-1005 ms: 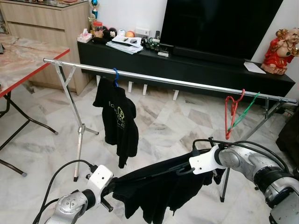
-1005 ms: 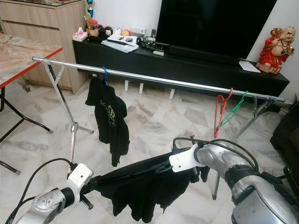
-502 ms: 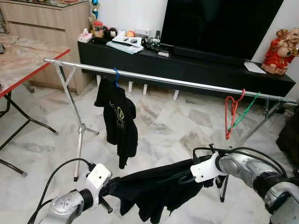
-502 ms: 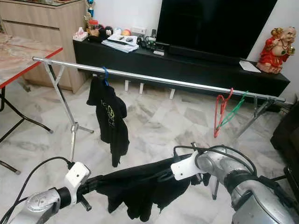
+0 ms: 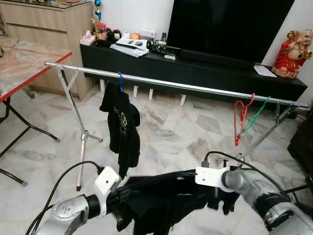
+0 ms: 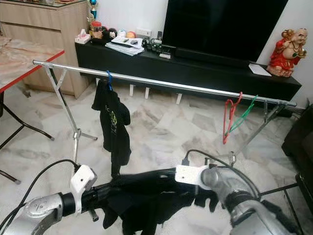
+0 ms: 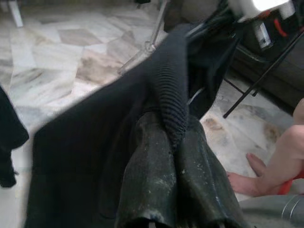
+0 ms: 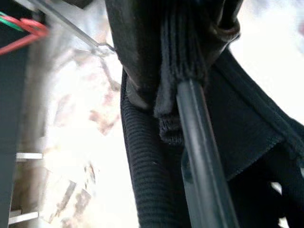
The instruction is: Hang hanger
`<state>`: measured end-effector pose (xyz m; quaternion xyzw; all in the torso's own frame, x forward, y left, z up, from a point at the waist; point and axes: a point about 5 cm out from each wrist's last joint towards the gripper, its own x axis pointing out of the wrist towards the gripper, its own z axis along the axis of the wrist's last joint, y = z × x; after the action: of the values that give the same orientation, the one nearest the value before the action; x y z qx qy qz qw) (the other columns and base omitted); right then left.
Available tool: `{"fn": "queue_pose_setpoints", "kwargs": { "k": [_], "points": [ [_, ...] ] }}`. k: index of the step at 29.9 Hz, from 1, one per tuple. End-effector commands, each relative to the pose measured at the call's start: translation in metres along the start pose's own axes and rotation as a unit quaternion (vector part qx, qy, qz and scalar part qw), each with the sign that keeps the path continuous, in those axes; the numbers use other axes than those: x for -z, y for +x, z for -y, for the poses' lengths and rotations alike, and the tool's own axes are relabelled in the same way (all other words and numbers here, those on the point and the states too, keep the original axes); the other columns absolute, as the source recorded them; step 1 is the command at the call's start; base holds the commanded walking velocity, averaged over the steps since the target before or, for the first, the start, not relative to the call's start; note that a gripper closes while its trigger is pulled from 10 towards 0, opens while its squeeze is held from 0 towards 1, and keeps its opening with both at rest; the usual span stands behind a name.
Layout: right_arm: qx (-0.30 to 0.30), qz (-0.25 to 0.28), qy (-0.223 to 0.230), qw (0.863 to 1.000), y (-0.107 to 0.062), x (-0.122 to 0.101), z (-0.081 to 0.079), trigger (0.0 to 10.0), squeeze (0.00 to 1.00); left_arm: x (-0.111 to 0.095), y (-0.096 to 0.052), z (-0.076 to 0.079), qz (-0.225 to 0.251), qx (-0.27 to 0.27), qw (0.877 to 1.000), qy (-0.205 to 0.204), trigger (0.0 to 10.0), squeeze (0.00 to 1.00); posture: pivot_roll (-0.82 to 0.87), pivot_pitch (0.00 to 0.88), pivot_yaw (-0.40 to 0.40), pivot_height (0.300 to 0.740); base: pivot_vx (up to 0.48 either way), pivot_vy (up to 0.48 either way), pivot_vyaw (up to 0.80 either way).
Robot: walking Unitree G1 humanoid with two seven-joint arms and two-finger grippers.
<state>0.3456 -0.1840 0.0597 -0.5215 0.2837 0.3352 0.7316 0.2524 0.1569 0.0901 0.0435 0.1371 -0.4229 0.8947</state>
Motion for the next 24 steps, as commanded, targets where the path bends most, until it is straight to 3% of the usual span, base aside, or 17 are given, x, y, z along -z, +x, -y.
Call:
{"fn": "queue_pose_setpoints", "kwargs": {
  "k": [1, 3, 7, 9, 14, 17, 19, 20, 21, 22, 24],
  "points": [
    [-0.004, 0.008, 0.020, 1.000, -0.001, -0.001, 0.002, 0.0, 0.00, -0.018, 0.007, 0.004, 0.031, 0.018, 0.999, 0.012, 0.6, 0.00, 0.14, 0.000, -0.132, 0.740, 0.000, 0.000, 0.00],
    [-0.018, 0.005, -0.002, 1.000, 0.000, -0.004, -0.001, 0.0, 0.00, -0.026, 0.011, 0.006, 0.047, 0.023, 0.999, 0.015, 0.0, 0.00, 0.14, 0.000, -0.133, 0.740, 0.000, 0.000, 0.00],
    [-0.016, 0.009, 0.000, 1.000, 0.004, -0.012, -0.005, 0.0, 0.00, -0.044, 0.025, 0.020, 0.082, 0.059, 0.995, 0.018, 0.0, 0.00, 0.15, 0.000, -0.137, 0.740, 0.000, 0.000, 0.00],
    [-0.016, 0.009, 0.000, 1.000, 0.004, -0.012, -0.005, 0.0, 0.00, -0.044, 0.025, 0.020, 0.082, 0.059, 0.995, 0.018, 0.0, 0.00, 0.15, 0.000, -0.137, 0.740, 0.000, 0.000, 0.00],
    [-0.014, 0.024, 0.008, 1.000, 0.007, -0.025, -0.005, 0.0, 0.00, -0.056, 0.039, 0.037, 0.096, 0.104, 0.990, 0.027, 0.0, 0.00, 0.15, 0.000, -0.137, 0.740, 0.000, 0.000, 0.00],
    [0.016, 0.036, 0.039, 0.998, 0.007, -0.032, 0.003, 0.0, 0.00, -0.054, 0.044, 0.047, 0.092, 0.126, 0.988, 0.023, 0.0, 0.00, 0.15, 0.000, -0.137, 0.740, 0.000, 0.000, 0.00],
    [0.023, 0.049, 0.059, 0.997, 0.006, -0.037, 0.005, 0.0, 0.00, -0.053, 0.046, 0.051, 0.088, 0.134, 0.987, 0.025, 2.5, 0.00, 0.15, 0.000, -0.136, 0.740, 0.000, 0.000, 0.00],
    [0.026, 0.057, 0.069, 0.996, 0.006, -0.040, 0.007, 0.0, 0.00, -0.052, 0.048, 0.054, 0.086, 0.138, 0.986, 0.027, 7.2, 0.00, 0.15, 0.000, -0.136, 0.740, 0.000, 0.000, 0.00],
    [0.028, 0.063, 0.076, 0.995, 0.006, -0.043, 0.008, 0.0, 0.00, -0.052, 0.049, 0.056, 0.085, 0.141, 0.986, 0.028, 7.2, 0.00, 0.15, 0.000, -0.136, 0.740, 0.000, 0.000, 0.00],
    [0.033, 0.075, 0.091, 0.992, 0.006, -0.048, 0.010, 0.0, 0.00, -0.052, 0.052, 0.062, 0.085, 0.155, 0.984, 0.028, 10.0, 0.00, 0.15, 0.000, -0.135, 0.740, 0.000, 0.000, 0.00],
    [0.037, 0.083, 0.097, 0.991, 0.006, -0.052, 0.011, 0.0, 0.00, -0.053, 0.054, 0.067, 0.087, 0.174, 0.981, 0.021, 10.0, 0.00, 0.15, 0.000, -0.135, 0.740, 0.000, 0.000, 0.00]
  ]
}}
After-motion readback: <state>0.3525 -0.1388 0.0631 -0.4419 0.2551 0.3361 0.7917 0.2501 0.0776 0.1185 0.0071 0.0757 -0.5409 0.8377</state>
